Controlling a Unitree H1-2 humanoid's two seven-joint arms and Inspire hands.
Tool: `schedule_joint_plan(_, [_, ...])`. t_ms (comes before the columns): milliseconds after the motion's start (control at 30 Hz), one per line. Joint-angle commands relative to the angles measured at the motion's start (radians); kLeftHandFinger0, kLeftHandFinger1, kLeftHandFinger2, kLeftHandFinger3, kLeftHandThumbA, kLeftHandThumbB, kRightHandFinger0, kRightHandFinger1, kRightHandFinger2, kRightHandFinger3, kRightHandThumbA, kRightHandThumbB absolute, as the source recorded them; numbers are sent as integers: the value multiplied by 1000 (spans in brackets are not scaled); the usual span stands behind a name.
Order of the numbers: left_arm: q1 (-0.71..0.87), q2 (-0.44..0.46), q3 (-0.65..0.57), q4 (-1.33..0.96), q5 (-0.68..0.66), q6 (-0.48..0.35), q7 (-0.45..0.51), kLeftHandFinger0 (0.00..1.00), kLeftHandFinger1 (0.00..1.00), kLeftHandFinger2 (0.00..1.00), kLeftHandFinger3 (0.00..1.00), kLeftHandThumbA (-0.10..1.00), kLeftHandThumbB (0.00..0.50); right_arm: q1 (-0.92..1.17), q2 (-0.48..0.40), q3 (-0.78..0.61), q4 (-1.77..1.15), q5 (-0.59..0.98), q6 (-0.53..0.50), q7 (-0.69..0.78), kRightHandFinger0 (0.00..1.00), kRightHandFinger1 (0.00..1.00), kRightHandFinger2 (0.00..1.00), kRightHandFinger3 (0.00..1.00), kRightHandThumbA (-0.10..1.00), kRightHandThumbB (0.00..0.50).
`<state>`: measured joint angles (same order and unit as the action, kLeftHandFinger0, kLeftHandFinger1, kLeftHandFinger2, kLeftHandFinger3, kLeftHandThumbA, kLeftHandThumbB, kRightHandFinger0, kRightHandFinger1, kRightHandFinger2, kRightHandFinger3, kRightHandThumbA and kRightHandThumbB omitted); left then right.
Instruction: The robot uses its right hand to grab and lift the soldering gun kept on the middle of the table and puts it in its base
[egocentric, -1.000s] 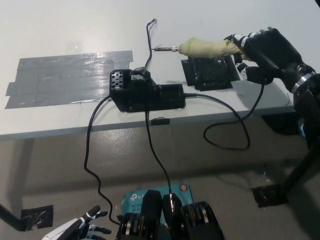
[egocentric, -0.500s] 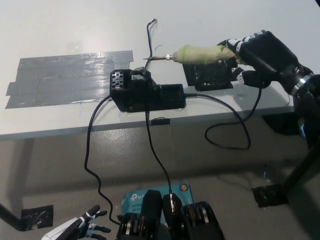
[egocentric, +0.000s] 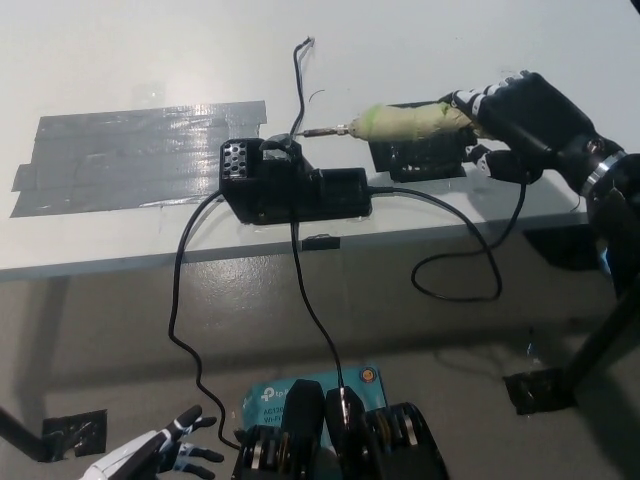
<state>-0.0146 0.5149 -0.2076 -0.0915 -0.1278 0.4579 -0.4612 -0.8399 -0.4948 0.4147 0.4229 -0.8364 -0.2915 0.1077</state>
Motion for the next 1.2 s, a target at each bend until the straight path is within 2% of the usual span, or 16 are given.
schedule_joint_plan(0, [-11,28,0,-18,-3,12,-8,1000,720,744,1000,1000,494,-69,-17,-11,-7,-21,10,-6,0,1,278,119,-100,138])
schedule_joint_plan(33, [-11,28,0,-18,-4,12,-7,1000,720,744,1000,1000,499,-70,-16,-11,-7,-22,7,-7,0,0,298,34,-100,126])
schedule_joint_plan(100, [-11,29,-1,-17,-4,12,-7,1000,720,755,1000,1000,500,-70,-14,-11,-10,-24,1,-10,0,0,372,1,-100,87])
schedule_joint_plan(200, [-12,27,-3,-16,-4,12,-9,1000,726,775,1000,1000,495,-71,-4,-6,-19,-23,-12,-13,0,44,492,96,-100,45])
schedule_joint_plan(300, [-13,24,-5,-14,-7,12,-8,1000,721,774,1000,1000,500,-78,1,-1,-13,-30,-18,-16,0,22,428,203,-100,81])
schedule_joint_plan(400, [-16,28,-11,-20,-7,12,-14,1000,742,795,1000,1000,494,-87,6,2,-11,-27,-17,-2,0,0,374,147,-100,47])
schedule_joint_plan(467, [-17,29,-13,-18,-7,12,-14,1000,753,808,1000,1000,499,-89,13,1,-5,-27,-18,-9,0,0,354,47,-100,41])
schedule_joint_plan(533, [-18,26,-10,-17,-7,12,-13,1000,735,796,1000,1000,500,-94,20,0,10,-19,-36,-24,0,21,420,28,-100,15])
schedule_joint_plan(600, [-19,27,-12,-20,-7,12,-11,1000,736,796,1000,1000,500,-101,23,3,16,-26,-40,-25,0,44,462,119,-100,28])
schedule_joint_plan(633, [-19,28,-15,-21,2,12,-7,1000,737,794,1000,1000,500,-107,27,10,21,-39,-37,-29,0,47,467,166,-100,73])
schedule_joint_plan(667, [-19,27,-17,-21,5,12,-7,1000,736,792,1000,1000,500,-105,25,10,18,-40,-39,-31,0,45,465,166,-100,81])
schedule_joint_plan(733, [-18,27,-19,-22,0,12,-4,1000,761,794,1000,1000,500,-108,31,13,28,-37,-40,-28,0,32,435,211,-100,64])
schedule_joint_plan(800, [-19,25,-20,-21,-2,12,-5,1000,757,782,1000,1000,500,-107,34,10,29,-39,-25,-20,0,1,378,194,-100,72])
schedule_joint_plan(867, [-21,22,-23,-17,-8,12,-4,1000,754,782,1000,1000,500,-108,34,9,39,-43,-18,-20,0,0,346,85,-100,66])
schedule_joint_plan(967, [-20,26,-26,-23,-6,12,-5,1000,743,791,1000,1000,500,-111,28,20,43,-83,1,-27,0,0,327,1,-100,111])
schedule_joint_plan(1167, [-28,33,-31,-30,-5,12,-11,1000,743,806,1000,1000,497,-108,16,20,40,-100,13,-17,0,0,333,22,-100,106])
